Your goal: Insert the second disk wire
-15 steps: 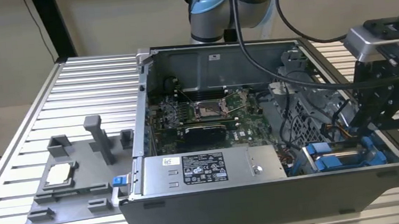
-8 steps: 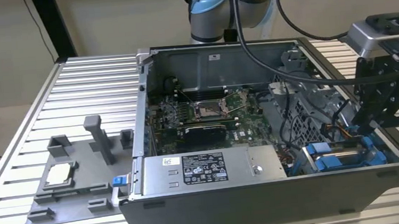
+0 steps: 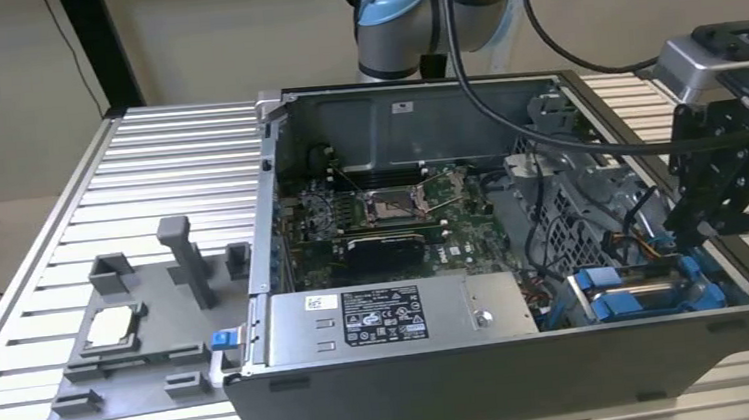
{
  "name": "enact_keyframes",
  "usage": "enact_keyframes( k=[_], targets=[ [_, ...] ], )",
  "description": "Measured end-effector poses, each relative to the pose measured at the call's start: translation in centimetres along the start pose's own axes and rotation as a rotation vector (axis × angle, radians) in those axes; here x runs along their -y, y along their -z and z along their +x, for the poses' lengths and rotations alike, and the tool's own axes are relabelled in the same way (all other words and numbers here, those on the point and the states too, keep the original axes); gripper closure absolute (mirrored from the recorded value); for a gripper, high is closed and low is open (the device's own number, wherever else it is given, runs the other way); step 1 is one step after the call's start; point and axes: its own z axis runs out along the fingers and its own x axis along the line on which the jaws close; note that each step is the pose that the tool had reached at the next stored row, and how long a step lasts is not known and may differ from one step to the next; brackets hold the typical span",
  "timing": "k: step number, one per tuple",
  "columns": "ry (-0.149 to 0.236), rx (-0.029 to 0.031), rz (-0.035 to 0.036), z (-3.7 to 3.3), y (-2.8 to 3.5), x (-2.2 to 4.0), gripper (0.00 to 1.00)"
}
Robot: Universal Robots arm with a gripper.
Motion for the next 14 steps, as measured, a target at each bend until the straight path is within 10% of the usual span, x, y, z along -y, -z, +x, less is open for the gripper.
enact_keyframes(
  k=[14],
  targets=[
    [-0.022,-0.0017,-0.0007,-1.10,-0.04,1.00,0.00]
  ],
)
